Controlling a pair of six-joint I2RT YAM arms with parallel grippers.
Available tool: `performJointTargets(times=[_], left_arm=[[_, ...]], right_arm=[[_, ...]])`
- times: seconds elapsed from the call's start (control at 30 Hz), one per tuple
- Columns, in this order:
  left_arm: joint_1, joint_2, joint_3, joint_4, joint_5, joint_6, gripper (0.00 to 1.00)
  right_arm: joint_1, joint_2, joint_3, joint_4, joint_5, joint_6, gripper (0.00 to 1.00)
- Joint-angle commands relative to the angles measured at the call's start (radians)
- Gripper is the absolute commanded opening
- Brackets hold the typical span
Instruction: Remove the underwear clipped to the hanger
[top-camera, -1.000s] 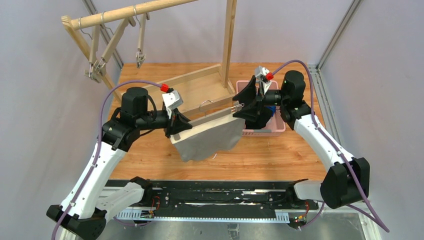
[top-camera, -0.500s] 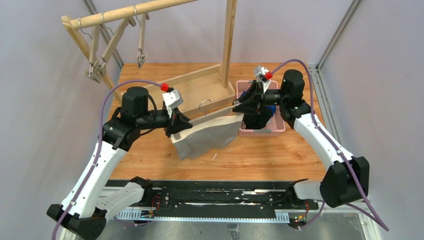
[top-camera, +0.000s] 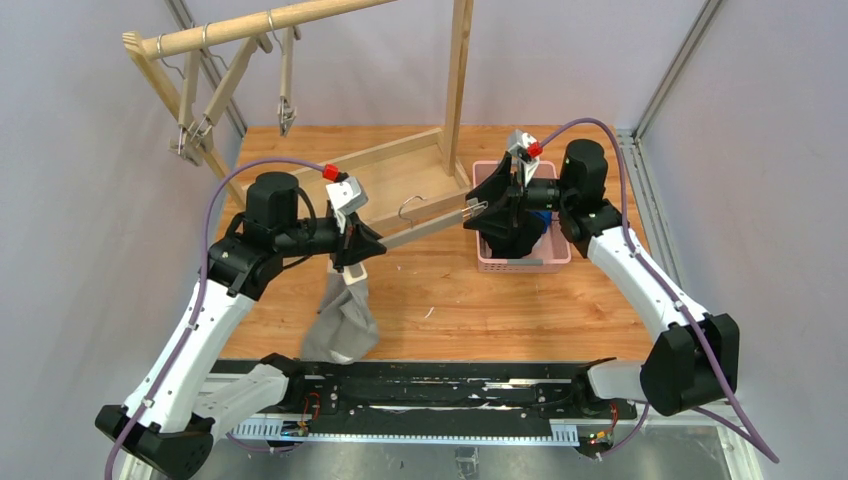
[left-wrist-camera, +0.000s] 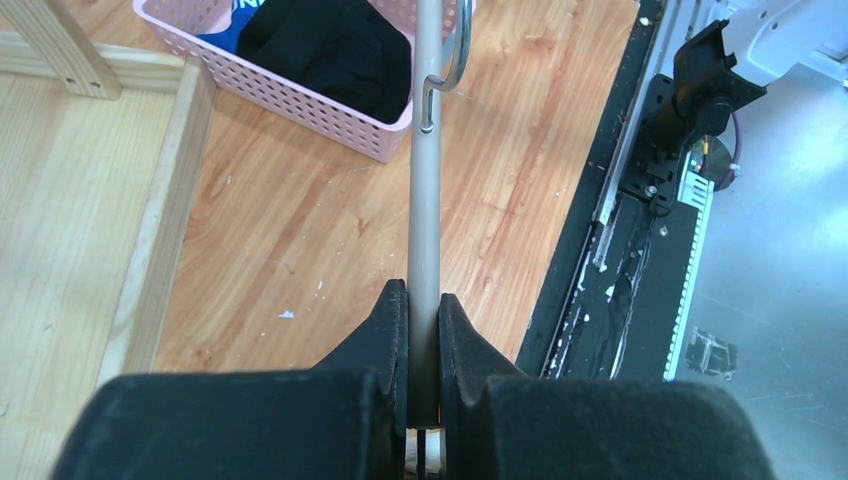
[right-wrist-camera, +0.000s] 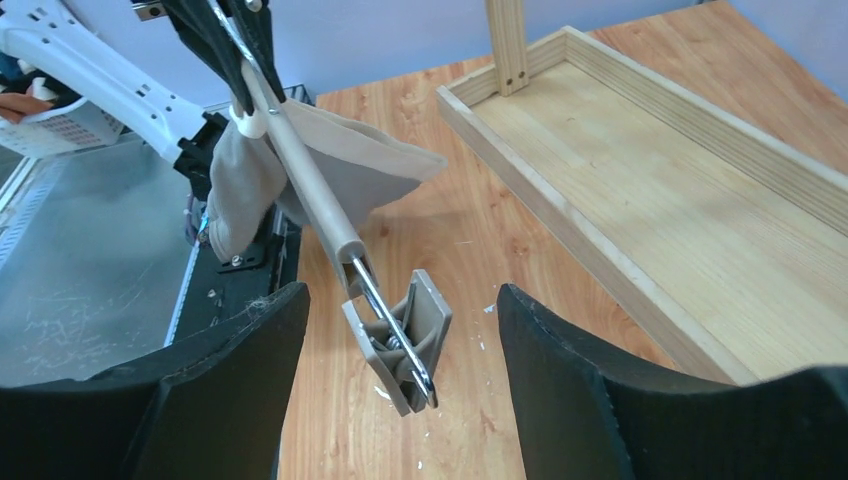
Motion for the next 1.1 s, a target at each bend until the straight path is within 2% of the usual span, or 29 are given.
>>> performJointTargets(times=[0.0, 0.3, 0.43, 0.53, 0.6, 0.7, 0.87, 1.0, 1.07], left_arm=[[0.0, -0.017, 0.008, 0.065, -0.01, -0.027, 0.0], [0.0, -0.087, -0.005, 0.169, -0.073, -0.119, 0.0], [0.0, -0.134, -0.047, 0.302, -0.091, -0.196, 0.0], [-0.001, -0.158, -0.106, 0.448, -0.084, -0.287, 0.0], [-0.001, -0.167, -0.156, 0.572, -0.068, -0.363, 0.0], [-0.002, -0.164, -0.214, 0.699, -0.05, -0.454, 0.0], [-0.017, -0.133, -0.24, 0.783, -0.065, -0.504, 0.0], [-0.038, -0.092, -0.22, 0.822, -0.069, -0.522, 0.0], [-0.055, -0.073, -0.217, 0.865, -0.072, -0.54, 0.0]], right_arm=[[0.014, -0.044, 0.009, -0.007, 0.083, -0.002, 0.71], [0.014, -0.198, -0.108, 0.004, 0.328, 0.005, 0.73], [0.015, -0.287, -0.207, 0.117, 0.408, 0.108, 0.73], [0.015, -0.329, -0.266, 0.242, 0.449, 0.216, 0.7], [0.015, -0.34, -0.296, 0.332, 0.468, 0.286, 0.63], [0.017, -0.336, -0.338, 0.512, 0.483, 0.403, 0.6], [0.017, -0.241, -0.366, 0.917, 0.467, 0.642, 0.59], [0.018, -0.081, -0.318, 1.328, 0.463, 0.892, 0.6], [0.031, -0.016, -0.273, 1.36, 0.464, 0.93, 0.6]])
